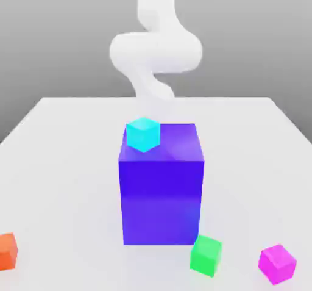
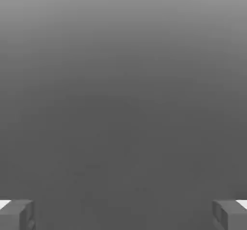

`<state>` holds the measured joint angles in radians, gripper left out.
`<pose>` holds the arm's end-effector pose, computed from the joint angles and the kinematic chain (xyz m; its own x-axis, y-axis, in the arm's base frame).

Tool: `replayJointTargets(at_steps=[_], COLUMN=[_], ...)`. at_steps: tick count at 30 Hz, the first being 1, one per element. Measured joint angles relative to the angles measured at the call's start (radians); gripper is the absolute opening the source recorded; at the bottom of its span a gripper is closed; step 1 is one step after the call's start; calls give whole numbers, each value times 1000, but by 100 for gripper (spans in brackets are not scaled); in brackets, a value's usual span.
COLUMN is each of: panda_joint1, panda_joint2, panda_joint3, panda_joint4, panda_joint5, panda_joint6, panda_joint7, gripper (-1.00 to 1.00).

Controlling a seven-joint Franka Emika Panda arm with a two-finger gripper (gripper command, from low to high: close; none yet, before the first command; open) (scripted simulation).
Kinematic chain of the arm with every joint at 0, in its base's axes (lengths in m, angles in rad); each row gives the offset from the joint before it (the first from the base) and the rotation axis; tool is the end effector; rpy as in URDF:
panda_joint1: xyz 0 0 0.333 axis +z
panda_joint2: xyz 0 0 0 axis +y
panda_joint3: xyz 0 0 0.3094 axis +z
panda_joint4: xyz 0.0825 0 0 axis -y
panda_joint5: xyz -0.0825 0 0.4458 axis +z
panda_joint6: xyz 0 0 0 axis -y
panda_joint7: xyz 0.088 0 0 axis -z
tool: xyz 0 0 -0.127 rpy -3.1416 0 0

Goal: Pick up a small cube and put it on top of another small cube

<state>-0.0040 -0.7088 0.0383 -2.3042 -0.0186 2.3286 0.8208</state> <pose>0.4591 0.0190 0.6574 0.5247 -0.6980 0.4874 -0.5257 -0.7159 -0.4594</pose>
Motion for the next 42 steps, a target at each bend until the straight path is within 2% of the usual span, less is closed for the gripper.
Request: replayJointTargets(at_steps=[17, 28, 33, 34, 42], panda_joint1=[30, 135, 204, 214, 201], panda_joint2=[623, 1010, 1190, 1211, 1184], panda_joint3=[222, 276, 207, 195, 212], panda_joint4=[-28, -50, -17, -12, -19], panda_joint5=[-173, -219, -299, -310, -295], panda_joint6=[194, 326, 447, 462, 442], panda_joint7=[175, 241, 304, 313, 301], gripper=[0, 0, 0, -100, -100])
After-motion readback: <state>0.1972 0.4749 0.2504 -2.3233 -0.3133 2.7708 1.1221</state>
